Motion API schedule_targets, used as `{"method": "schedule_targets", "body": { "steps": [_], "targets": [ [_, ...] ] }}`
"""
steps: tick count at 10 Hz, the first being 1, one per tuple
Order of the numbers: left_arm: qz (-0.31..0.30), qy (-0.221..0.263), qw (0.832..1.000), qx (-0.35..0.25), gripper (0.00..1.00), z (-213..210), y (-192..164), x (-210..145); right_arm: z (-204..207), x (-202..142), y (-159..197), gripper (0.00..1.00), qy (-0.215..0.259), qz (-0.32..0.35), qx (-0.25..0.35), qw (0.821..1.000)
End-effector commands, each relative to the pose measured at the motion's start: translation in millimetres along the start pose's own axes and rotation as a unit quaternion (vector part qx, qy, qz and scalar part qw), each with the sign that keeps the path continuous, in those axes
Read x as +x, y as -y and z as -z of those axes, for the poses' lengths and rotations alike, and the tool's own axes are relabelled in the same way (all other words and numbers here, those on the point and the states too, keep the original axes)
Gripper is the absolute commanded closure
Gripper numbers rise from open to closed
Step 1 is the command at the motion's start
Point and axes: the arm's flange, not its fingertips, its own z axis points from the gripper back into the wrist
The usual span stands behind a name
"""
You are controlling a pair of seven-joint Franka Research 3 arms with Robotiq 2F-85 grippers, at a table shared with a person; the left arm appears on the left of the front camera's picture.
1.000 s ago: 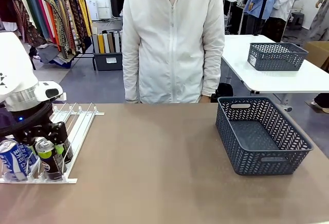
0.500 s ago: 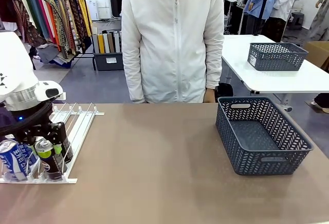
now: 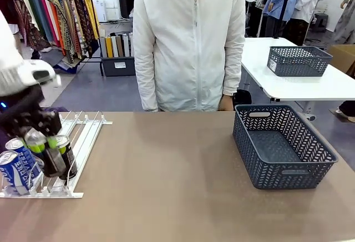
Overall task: Retrieve and store the cans from the dispenser.
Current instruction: Pick up one can from the Automatic Can Dispenser and place it in the middle of the table.
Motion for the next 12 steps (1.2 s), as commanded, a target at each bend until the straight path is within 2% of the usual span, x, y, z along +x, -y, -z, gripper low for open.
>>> {"method": "schedule_targets", "body": {
  "steps": [1, 2, 4, 5, 6, 10, 11, 12],
  "targets": [
    [0.016, 0.000, 1.000, -0.004, 1.00, -66, -7, -1, -3, -1, -3, 0.00, -0.003, -0.002, 0.000, 1.000],
    [0.018, -0.012, 1.000, 0.000, 1.00, -87, -11, -4, -3, -1, -3, 0.00, -0.003, -0.002, 0.000, 1.000],
    [0.013, 0.006, 1.000, -0.016, 1.00, -106, -19, -8, -3, -1, -3, 0.00, -0.003, -0.002, 0.000, 1.000],
    [-0.001, 0.009, 0.999, -0.037, 1.00, -101, -26, -7, -3, -1, -3, 0.00, -0.003, -0.002, 0.000, 1.000],
    [0.005, 0.002, 1.000, -0.010, 1.00, -108, -11, -16, -3, -1, -3, 0.00, -0.003, -0.002, 0.000, 1.000],
    [0.004, -0.003, 1.000, -0.013, 1.00, -104, -13, -12, -3, -1, -3, 0.00, -0.003, -0.002, 0.000, 1.000],
    [-0.026, 0.006, 0.999, -0.034, 1.00, -101, -7, -14, -3, -1, -3, 0.00, -0.003, -0.002, 0.000, 1.000],
    [-0.086, 0.033, 0.995, -0.043, 1.00, -97, 26, -11, -3, -1, -3, 0.00, -0.003, -0.002, 0.000, 1.000]
  ]
}}
